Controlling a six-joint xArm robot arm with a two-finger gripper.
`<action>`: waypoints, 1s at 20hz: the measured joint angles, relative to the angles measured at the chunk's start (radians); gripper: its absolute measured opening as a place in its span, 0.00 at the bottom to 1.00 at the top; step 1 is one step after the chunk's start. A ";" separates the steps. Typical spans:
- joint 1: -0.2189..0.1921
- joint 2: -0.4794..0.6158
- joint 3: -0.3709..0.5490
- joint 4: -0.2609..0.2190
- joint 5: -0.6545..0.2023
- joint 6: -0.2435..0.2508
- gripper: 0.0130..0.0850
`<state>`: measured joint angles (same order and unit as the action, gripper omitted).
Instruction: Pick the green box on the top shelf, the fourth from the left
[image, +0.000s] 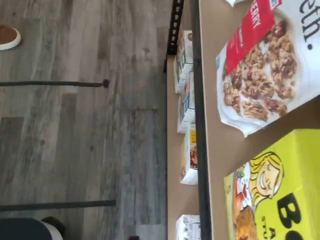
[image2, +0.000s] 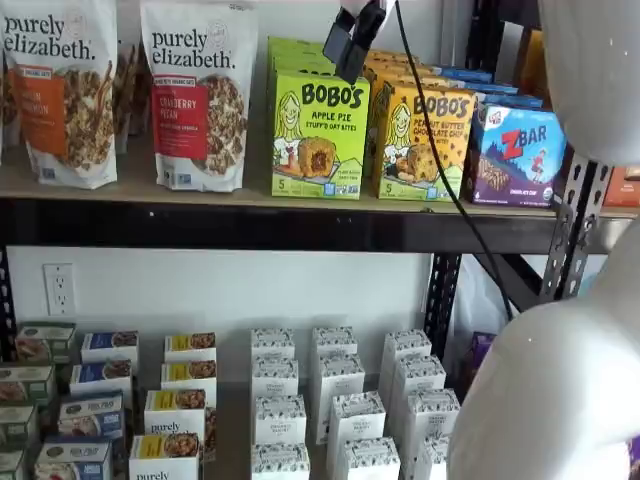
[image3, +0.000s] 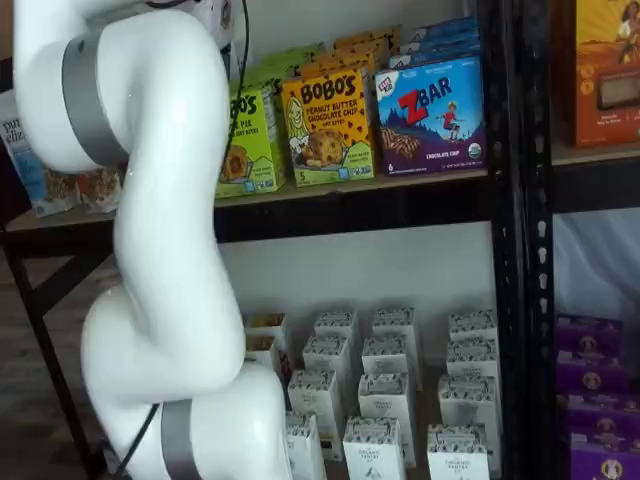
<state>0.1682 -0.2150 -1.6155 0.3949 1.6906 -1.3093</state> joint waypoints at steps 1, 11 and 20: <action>-0.001 0.000 0.003 0.000 -0.009 -0.002 1.00; -0.014 0.023 -0.001 -0.007 -0.054 -0.022 1.00; -0.018 0.059 -0.027 -0.020 -0.073 -0.031 1.00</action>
<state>0.1503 -0.1557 -1.6421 0.3746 1.6172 -1.3406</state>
